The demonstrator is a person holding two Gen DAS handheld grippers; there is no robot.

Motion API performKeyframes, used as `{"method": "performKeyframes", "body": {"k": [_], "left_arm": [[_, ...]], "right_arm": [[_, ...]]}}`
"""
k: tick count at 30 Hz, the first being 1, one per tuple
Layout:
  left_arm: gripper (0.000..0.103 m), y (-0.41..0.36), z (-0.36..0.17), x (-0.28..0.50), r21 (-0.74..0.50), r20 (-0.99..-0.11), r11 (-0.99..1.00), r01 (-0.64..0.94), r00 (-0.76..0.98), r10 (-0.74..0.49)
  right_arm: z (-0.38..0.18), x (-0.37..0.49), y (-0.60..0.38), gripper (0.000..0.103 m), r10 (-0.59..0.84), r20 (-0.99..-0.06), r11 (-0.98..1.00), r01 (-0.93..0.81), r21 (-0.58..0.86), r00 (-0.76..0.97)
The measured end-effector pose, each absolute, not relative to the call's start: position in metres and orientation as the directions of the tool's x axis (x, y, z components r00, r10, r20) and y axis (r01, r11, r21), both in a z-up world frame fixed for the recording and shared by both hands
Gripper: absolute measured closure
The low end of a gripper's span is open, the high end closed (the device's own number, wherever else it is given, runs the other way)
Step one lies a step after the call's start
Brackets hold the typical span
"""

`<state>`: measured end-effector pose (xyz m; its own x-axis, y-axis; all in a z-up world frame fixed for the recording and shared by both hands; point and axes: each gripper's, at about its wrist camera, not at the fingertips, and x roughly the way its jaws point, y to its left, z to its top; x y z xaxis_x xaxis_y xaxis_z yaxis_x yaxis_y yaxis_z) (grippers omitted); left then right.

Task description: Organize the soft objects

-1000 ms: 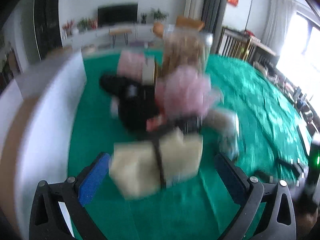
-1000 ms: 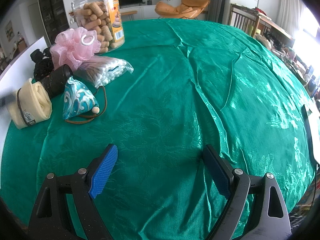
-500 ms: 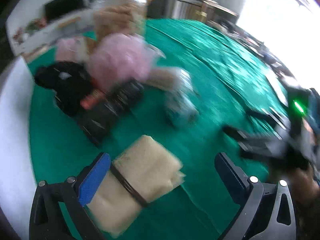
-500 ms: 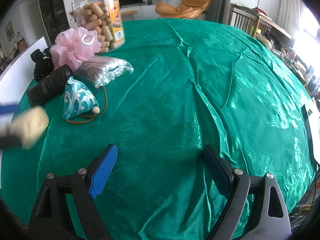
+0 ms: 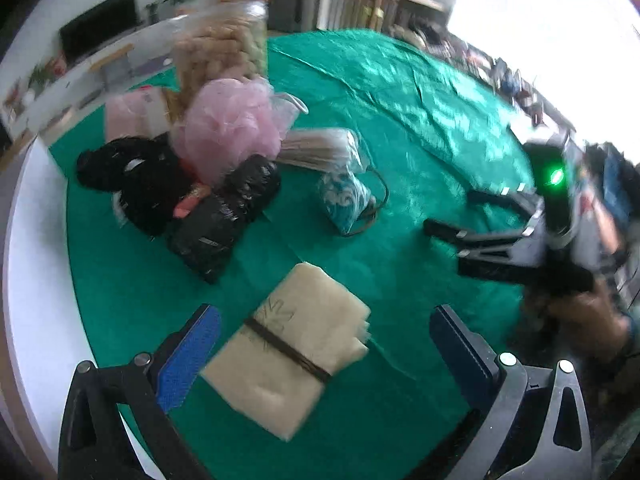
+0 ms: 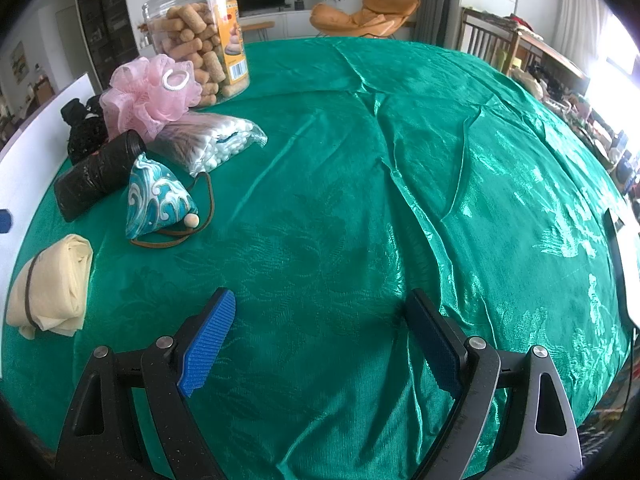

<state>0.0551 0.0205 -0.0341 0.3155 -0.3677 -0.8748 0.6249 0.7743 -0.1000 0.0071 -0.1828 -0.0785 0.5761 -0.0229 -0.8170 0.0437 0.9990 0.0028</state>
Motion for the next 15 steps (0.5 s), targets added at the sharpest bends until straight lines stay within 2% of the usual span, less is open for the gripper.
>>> {"method": "performKeyframes", "body": {"k": [4, 7, 8, 9, 12, 14, 15], "left_arm": [[0.000, 0.000, -0.073, 0.059, -0.029, -0.932, 0.728, 0.685, 0.245, -0.267], [0.000, 0.002, -0.081, 0.061, 0.020, -0.936, 0.746, 0.666, 0.276, -0.221], [0.003, 0.005, -0.082, 0.062, 0.019, -0.935, 0.762, 0.648, 0.282, -0.216], [0.012, 0.010, -0.080, 0.063, 0.017, -0.930, 0.782, 0.623, 0.297, -0.217], [0.030, 0.030, -0.078, 0.064, 0.011, -0.908, 0.867, 0.498, 0.369, -0.200], [0.038, 0.043, -0.074, 0.063, 0.016, -0.890, 0.920, 0.392, 0.426, -0.165], [0.038, 0.051, -0.074, 0.062, 0.024, -0.883, 0.946, 0.324, 0.451, -0.132]], "right_arm": [[-0.078, 0.007, -0.183, 0.014, -0.022, -0.817, 0.999, 0.043, 0.003, 0.576], [-0.079, 0.007, -0.183, 0.014, -0.023, -0.817, 0.999, 0.044, 0.003, 0.576], [-0.079, 0.007, -0.183, 0.014, -0.022, -0.817, 0.999, 0.044, 0.003, 0.576], [-0.079, 0.007, -0.183, 0.014, -0.022, -0.817, 0.999, 0.044, 0.004, 0.576], [-0.078, 0.007, -0.184, 0.014, -0.018, -0.817, 0.999, 0.044, 0.009, 0.576], [-0.078, 0.006, -0.185, 0.014, -0.013, -0.817, 0.999, 0.044, 0.015, 0.577], [-0.077, 0.006, -0.186, 0.014, -0.005, -0.817, 0.999, 0.044, 0.025, 0.576]]}}
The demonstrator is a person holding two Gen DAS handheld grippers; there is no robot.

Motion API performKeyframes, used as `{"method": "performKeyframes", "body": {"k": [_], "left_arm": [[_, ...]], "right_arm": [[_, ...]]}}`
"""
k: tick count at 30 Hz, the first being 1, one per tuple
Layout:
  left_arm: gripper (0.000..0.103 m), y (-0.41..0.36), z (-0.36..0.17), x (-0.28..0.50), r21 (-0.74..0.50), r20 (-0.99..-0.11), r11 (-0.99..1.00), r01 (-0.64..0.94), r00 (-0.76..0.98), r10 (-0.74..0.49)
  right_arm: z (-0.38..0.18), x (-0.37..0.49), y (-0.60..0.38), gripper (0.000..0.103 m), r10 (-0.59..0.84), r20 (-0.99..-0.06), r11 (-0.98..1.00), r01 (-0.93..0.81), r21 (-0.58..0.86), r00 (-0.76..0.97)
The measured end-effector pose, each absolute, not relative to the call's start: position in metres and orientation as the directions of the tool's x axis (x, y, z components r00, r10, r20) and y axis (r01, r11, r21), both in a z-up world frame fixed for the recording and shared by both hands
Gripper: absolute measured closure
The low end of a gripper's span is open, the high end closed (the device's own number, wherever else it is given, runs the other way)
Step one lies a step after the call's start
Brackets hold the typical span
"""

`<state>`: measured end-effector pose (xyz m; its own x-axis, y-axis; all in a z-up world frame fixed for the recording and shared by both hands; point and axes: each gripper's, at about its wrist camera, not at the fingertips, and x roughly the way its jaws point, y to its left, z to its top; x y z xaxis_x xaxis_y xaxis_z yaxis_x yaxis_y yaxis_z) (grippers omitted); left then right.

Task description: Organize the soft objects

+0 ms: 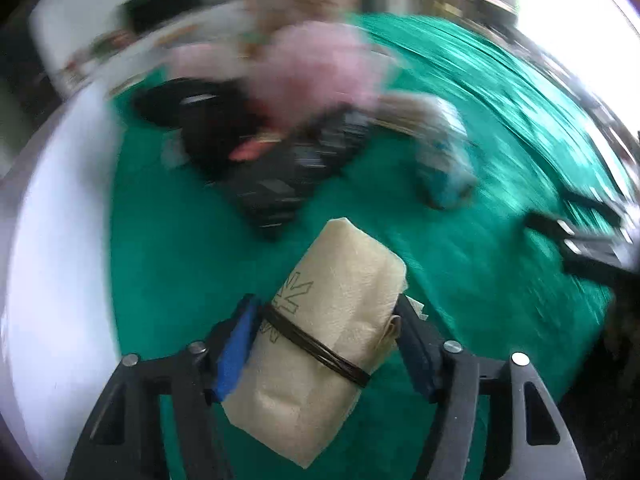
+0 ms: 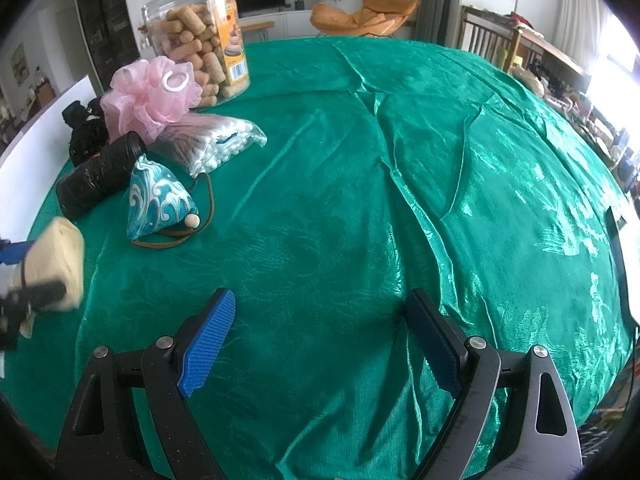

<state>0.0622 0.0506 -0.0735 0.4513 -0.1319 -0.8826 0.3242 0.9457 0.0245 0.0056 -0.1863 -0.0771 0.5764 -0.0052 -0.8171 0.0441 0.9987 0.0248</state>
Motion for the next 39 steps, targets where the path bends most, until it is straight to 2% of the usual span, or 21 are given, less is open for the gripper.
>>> {"method": "performKeyframes", "body": {"k": [2, 4, 5, 6, 9, 10, 11, 13, 14, 15, 18, 22, 27, 32, 37, 39], "left_arm": [[0.036, 0.061, -0.073, 0.057, 0.004, -0.872, 0.970, 0.245, 0.475, -0.117], [0.025, 0.067, -0.074, 0.054, -0.013, -0.868, 0.977, 0.213, 0.483, -0.117], [0.017, 0.066, -0.078, 0.053, -0.001, -0.876, 0.976, 0.216, 0.471, -0.105], [0.015, 0.064, -0.083, 0.053, 0.020, -0.885, 0.974, 0.225, 0.458, -0.088], [0.016, 0.055, -0.088, 0.050, 0.087, -0.886, 0.962, 0.257, 0.461, -0.043], [0.017, 0.055, -0.086, 0.047, 0.087, -0.878, 0.958, 0.274, 0.475, -0.056], [0.030, 0.055, -0.085, 0.045, 0.089, -0.870, 0.955, 0.283, 0.489, -0.064], [0.044, 0.062, -0.080, 0.041, 0.074, -0.858, 0.957, 0.280, 0.508, -0.082], [0.055, 0.067, -0.077, 0.040, 0.047, -0.853, 0.961, 0.272, 0.511, -0.103], [0.058, 0.069, -0.075, 0.039, 0.027, -0.850, 0.964, 0.266, 0.513, -0.118], [0.060, 0.084, -0.065, 0.028, -0.065, -0.834, 0.970, 0.233, 0.522, -0.181], [0.060, 0.102, -0.047, 0.018, -0.248, -0.792, 0.951, 0.184, 0.526, -0.309], [0.060, 0.127, 0.000, 0.019, -0.338, -0.716, 0.929, 0.154, 0.598, -0.360], [0.060, 0.192, 0.054, 0.009, -0.307, -0.664, 0.949, 0.070, 0.698, -0.266], [0.059, 0.280, 0.069, -0.004, -0.192, -0.685, 0.973, -0.128, 0.727, -0.040], [0.050, 0.310, 0.063, -0.011, -0.153, -0.703, 0.965, -0.213, 0.710, 0.046]], "right_arm": [[-0.070, 0.004, -0.195, 0.014, 0.085, -0.806, 0.990, 0.039, 0.132, 0.586], [-0.061, 0.008, -0.195, 0.014, 0.258, -0.752, 0.956, -0.048, 0.289, 0.606], [-0.058, 0.012, -0.191, 0.014, 0.292, -0.743, 0.949, -0.085, 0.304, 0.602], [-0.056, 0.020, -0.183, 0.014, 0.309, -0.747, 0.947, -0.115, 0.302, 0.589], [-0.062, 0.056, -0.162, 0.014, 0.354, -0.775, 0.934, -0.154, 0.323, 0.524], [-0.068, 0.070, -0.156, 0.014, 0.370, -0.789, 0.927, -0.143, 0.346, 0.491], [-0.070, 0.077, -0.151, 0.014, 0.373, -0.793, 0.926, -0.134, 0.353, 0.481], [-0.067, 0.087, -0.136, 0.019, 0.382, -0.786, 0.924, -0.174, 0.342, 0.485], [-0.068, 0.089, -0.131, 0.031, 0.385, -0.795, 0.923, -0.188, 0.336, 0.469], [-0.070, 0.091, -0.126, 0.054, 0.357, -0.818, 0.934, -0.191, 0.302, 0.451], [-0.062, 0.076, -0.128, 0.054, 0.362, -0.823, 0.932, -0.190, 0.309, 0.437], [-0.038, 0.057, -0.143, 0.054, 0.431, -0.790, 0.902, -0.191, 0.387, 0.436], [-0.001, 0.052, -0.119, 0.054, 0.473, -0.772, 0.880, -0.268, 0.392, 0.425], [0.062, 0.048, -0.051, 0.054, 0.604, -0.680, 0.791, -0.420, 0.446, 0.415], [0.114, 0.048, 0.042, 0.054, 0.728, -0.596, 0.662, -0.576, 0.480, 0.339], [0.123, 0.046, 0.083, 0.053, 0.756, -0.586, 0.614, -0.625, 0.482, 0.291]]}}
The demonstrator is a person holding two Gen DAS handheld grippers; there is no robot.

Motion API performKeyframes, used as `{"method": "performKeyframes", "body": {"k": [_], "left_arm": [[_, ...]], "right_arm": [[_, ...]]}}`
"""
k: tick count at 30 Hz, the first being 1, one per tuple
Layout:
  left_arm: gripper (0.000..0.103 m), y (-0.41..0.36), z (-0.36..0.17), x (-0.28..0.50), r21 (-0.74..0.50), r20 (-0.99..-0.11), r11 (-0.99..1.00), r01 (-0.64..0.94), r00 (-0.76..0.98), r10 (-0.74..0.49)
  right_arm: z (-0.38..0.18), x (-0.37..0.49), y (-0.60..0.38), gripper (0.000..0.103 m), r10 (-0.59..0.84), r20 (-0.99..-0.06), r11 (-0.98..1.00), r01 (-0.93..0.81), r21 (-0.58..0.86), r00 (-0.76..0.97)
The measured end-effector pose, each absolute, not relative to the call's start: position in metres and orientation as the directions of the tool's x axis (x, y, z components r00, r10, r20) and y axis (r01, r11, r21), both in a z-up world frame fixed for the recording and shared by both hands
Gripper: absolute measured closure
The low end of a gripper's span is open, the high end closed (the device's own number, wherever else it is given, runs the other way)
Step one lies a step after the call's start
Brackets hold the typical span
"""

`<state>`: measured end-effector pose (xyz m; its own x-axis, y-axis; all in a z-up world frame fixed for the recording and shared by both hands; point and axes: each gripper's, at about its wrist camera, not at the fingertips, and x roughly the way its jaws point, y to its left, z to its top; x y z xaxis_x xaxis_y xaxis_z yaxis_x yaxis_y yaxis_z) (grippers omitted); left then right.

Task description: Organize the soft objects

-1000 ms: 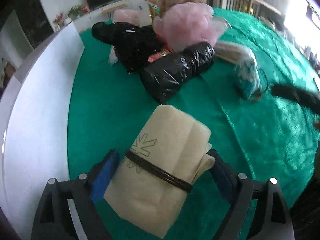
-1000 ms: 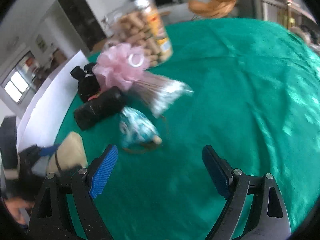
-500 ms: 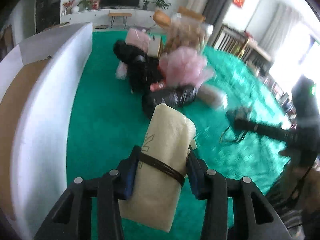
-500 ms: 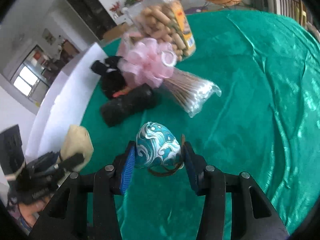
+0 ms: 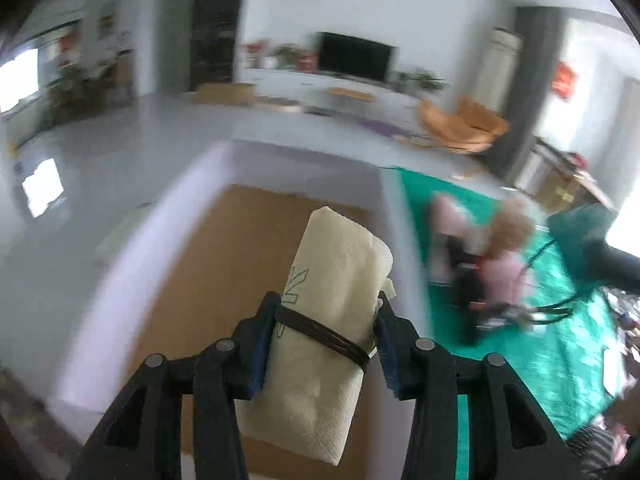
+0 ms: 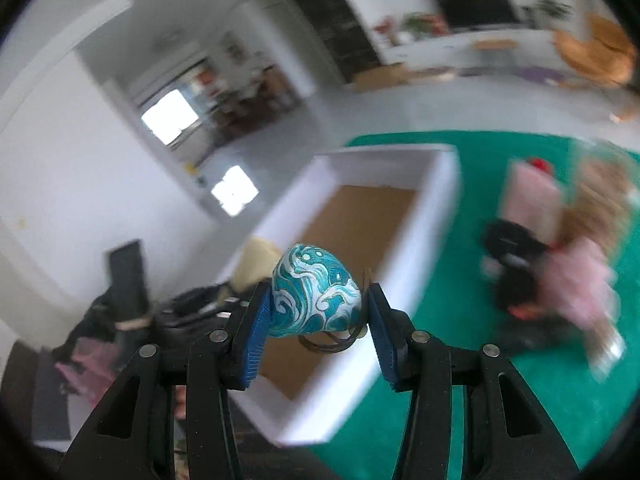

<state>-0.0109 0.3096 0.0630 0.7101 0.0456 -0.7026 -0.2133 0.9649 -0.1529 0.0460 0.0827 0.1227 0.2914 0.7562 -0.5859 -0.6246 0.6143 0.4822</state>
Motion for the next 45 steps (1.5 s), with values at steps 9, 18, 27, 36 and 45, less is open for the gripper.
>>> {"method": "performKeyframes", "body": {"k": [9, 18, 27, 36, 45], "left_arm": [[0.010, 0.383, 0.000, -0.024, -0.072, -0.811, 0.906, -0.417, 0.553, 0.190], [0.010, 0.353, 0.014, -0.026, -0.181, -0.738, 0.903, -0.389, 0.661, 0.137], [0.010, 0.221, 0.047, -0.014, -0.228, -0.642, 0.973, -0.045, 0.758, -0.115], [0.010, 0.086, -0.042, 0.026, -0.215, -0.772, 0.967, 0.136, 0.582, -0.254], [0.010, 0.073, -0.099, 0.073, -0.093, -0.812, 0.991, 0.092, 0.570, -0.128]], "right_arm": [[0.081, 0.039, 0.195, 0.022, 0.748, -0.648, 0.559, -0.663, 0.498, 0.143], [0.060, 0.043, 0.096, 0.023, 0.578, -0.686, 0.772, -0.567, 0.286, 0.441], [-0.025, 0.030, -0.086, 0.023, 0.131, -0.709, 0.978, -0.206, -0.021, 0.693], [-0.075, 0.050, -0.183, 0.023, -0.064, -0.783, 0.997, 0.009, -0.075, 0.619], [-0.081, 0.047, -0.196, 0.022, -0.021, -0.787, 1.000, 0.020, -0.012, 0.617]]}}
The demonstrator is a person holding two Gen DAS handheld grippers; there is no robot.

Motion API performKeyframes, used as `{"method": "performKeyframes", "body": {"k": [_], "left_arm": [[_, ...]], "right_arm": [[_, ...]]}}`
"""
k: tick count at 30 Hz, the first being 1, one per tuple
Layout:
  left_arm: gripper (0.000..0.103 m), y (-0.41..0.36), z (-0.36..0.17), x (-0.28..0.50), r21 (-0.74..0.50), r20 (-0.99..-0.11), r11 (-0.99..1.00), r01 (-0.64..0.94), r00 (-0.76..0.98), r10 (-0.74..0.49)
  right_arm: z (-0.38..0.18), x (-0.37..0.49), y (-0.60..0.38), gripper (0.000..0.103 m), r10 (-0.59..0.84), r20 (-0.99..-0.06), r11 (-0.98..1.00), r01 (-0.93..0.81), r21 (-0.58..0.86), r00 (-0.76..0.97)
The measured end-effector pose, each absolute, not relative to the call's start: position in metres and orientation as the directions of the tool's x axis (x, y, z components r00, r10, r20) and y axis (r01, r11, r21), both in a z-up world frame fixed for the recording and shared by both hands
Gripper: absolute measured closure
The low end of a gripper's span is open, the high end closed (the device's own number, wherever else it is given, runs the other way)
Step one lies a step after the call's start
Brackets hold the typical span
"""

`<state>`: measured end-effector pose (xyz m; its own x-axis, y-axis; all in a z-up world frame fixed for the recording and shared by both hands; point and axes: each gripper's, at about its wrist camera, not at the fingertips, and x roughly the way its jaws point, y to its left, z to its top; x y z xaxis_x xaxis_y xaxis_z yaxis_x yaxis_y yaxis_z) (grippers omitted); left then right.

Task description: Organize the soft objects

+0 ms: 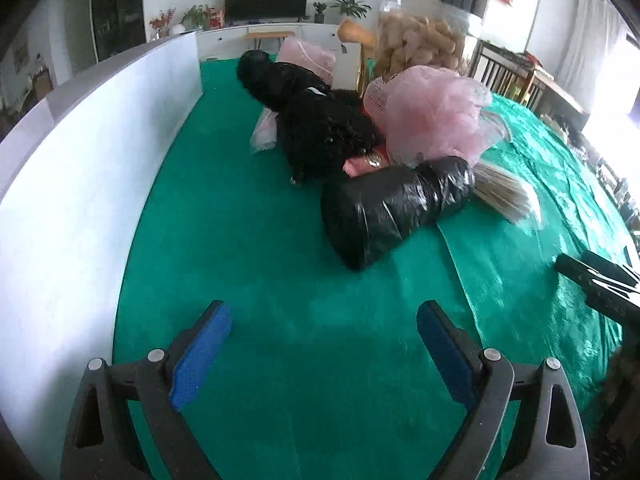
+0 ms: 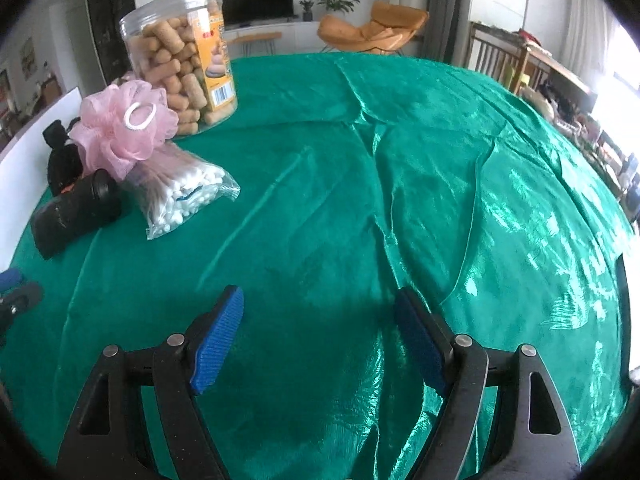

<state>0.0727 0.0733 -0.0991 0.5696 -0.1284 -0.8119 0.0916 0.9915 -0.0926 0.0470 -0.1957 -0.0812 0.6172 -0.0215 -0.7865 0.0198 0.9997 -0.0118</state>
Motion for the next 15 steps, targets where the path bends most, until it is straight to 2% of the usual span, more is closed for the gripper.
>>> {"method": "performKeyframes", "body": {"k": [3, 5, 15], "left_arm": [[0.005, 0.067, -0.103, 0.085, -0.014, -0.822, 0.994, 0.106, 0.565, -0.072], [0.000, 0.069, -0.106, 0.090, -0.018, -0.816, 0.994, 0.108, 0.573, -0.077], [0.000, 0.068, -0.107, 0.089, -0.013, -0.813, 0.994, 0.106, 0.578, -0.072]], "right_arm": [[-0.083, 0.047, -0.194, 0.021, -0.022, -0.787, 1.000, 0.019, -0.013, 0.617], [-0.084, 0.047, -0.195, 0.020, -0.016, -0.788, 1.000, 0.015, -0.009, 0.616], [-0.085, 0.048, -0.194, 0.018, -0.015, -0.788, 1.000, 0.011, -0.011, 0.616]]}}
